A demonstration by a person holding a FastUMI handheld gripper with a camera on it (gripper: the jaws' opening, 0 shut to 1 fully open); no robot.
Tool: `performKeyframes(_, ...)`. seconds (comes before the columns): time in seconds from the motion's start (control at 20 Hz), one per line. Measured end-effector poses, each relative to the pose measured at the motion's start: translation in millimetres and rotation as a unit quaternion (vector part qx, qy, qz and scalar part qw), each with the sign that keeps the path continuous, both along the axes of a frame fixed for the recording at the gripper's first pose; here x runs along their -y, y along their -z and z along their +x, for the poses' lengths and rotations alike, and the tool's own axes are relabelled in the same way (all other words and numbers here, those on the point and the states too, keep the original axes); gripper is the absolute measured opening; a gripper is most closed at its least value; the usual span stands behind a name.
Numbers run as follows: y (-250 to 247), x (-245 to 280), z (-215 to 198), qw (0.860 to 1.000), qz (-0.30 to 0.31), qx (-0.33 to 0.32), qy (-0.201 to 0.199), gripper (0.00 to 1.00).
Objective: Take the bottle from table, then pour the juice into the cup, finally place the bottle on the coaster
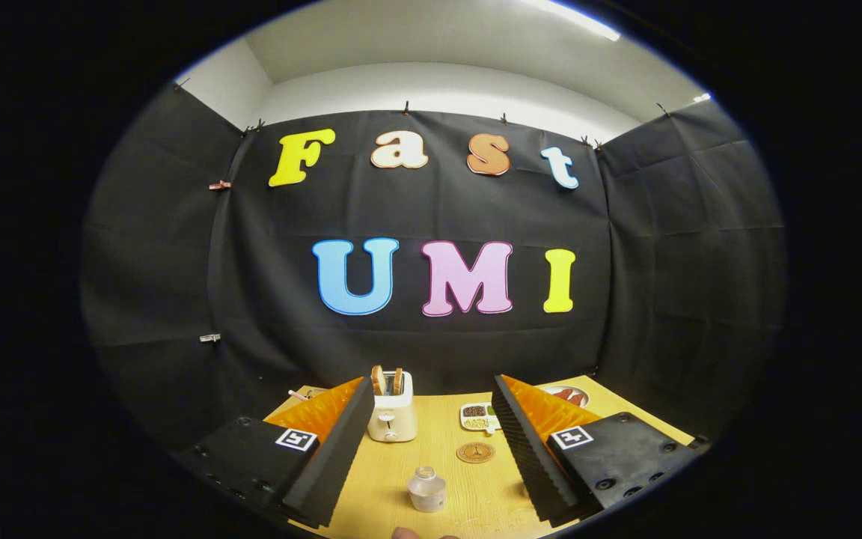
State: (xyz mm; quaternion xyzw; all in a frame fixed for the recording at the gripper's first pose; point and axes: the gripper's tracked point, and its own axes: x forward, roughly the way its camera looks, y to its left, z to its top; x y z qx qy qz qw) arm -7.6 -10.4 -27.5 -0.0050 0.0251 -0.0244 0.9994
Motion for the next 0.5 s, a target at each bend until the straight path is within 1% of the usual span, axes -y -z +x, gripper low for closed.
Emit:
performKeyframes(0.15, 18, -1, -3, 0.999, -0.024, 0.025, 0.005, 0.97)
performKeyframes(0.3, 77, -11, -4, 0.999, -0.037, 0.031, -0.008, 0.97)
performKeyframes(0.4, 119, -20, -4, 0.999, -0.035, 0.024, -0.021, 0.97)
performKeyframes(0.5, 154, -24, -2, 0.999, -0.028, 0.021, -0.023, 0.97)
